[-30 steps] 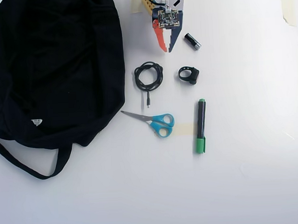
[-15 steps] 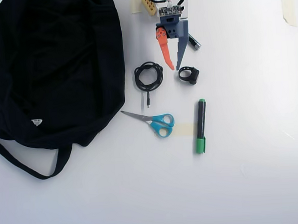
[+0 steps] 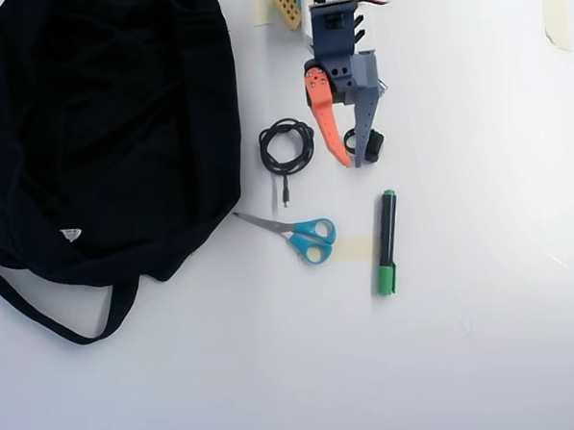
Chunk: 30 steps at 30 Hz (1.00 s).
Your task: Put the cable into the black bag
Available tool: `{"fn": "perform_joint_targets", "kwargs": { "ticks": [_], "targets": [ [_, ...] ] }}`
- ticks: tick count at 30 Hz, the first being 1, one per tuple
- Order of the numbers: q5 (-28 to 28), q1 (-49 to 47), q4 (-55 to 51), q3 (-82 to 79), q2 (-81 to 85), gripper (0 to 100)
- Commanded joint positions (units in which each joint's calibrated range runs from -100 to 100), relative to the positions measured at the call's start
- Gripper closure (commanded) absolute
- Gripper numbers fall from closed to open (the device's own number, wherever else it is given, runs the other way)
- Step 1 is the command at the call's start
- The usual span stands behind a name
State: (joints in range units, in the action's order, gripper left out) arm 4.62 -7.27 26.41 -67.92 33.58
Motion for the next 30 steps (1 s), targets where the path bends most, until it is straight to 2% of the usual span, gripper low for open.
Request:
{"fn": "perform_joint_targets", "kwargs": {
  "ticks": [1,7,14,17,22,30],
  "targets": [
    [-0.2,1.6,0.6,12.0,-5.5,98],
    [-0.2,2.2,-2.5,24.3,-14.8,98],
    [-0.4,2.3,-20.0,43.7,-21.4,98],
    [-3.3,1.9,-27.4,51.5,-24.0,98],
    [-3.9,2.1,-35.2,62.8,-27.4,98],
    [-3.8,2.1,-36.1,63.6,-27.9,98]
  ]
}}
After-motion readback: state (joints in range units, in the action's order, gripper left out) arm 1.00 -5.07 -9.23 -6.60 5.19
